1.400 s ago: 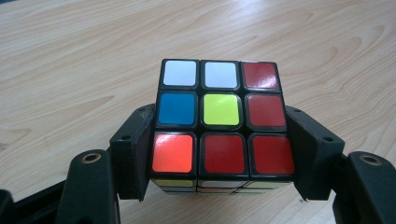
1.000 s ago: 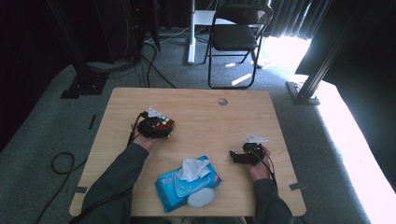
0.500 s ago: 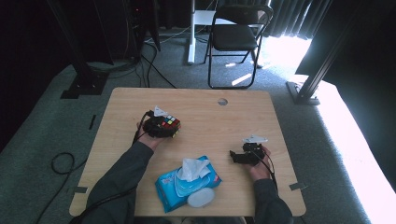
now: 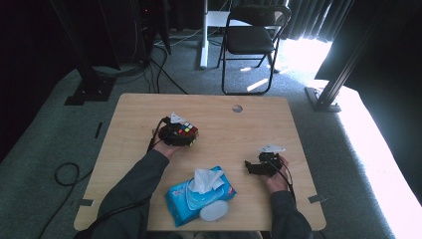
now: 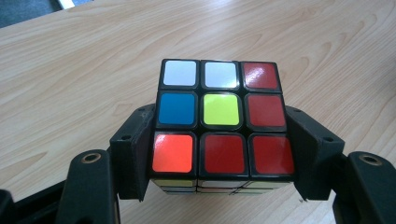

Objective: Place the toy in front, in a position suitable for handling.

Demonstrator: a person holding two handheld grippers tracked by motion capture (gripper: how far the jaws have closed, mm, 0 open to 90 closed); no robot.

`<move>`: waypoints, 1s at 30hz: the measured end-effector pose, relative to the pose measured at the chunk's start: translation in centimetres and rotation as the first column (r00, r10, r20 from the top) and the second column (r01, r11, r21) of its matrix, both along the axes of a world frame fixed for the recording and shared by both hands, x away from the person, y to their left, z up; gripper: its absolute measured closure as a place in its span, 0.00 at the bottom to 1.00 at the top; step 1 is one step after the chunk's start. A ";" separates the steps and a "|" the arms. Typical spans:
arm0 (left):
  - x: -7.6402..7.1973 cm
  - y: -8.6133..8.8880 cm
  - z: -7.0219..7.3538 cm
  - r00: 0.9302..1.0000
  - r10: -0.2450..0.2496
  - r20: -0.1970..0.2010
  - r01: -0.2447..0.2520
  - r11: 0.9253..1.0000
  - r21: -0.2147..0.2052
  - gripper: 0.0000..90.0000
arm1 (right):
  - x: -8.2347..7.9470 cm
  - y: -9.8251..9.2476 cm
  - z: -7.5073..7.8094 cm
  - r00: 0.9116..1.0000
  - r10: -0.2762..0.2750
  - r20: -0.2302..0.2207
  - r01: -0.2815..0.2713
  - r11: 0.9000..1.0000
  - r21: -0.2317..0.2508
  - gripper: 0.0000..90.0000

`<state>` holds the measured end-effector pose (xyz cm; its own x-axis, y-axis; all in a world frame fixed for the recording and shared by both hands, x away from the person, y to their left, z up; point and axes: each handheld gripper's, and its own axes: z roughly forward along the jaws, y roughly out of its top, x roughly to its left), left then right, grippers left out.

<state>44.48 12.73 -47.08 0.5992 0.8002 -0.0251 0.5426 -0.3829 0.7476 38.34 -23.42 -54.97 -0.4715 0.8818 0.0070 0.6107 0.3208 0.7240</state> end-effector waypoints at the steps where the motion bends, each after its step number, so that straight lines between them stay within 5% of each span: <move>1: 0.0 -0.2 0.0 1.000 -0.003 0.000 0.003 1.000 -0.003 0.38 | 0.0 0.0 0.0 1.000 0.000 0.000 0.000 1.000 0.000 0.15; 30: 1.2 -3.8 -0.9 0.998 -0.063 -0.008 0.063 0.998 0.013 0.38 | 0.0 0.0 0.0 1.000 0.000 0.000 0.000 1.000 0.001 0.15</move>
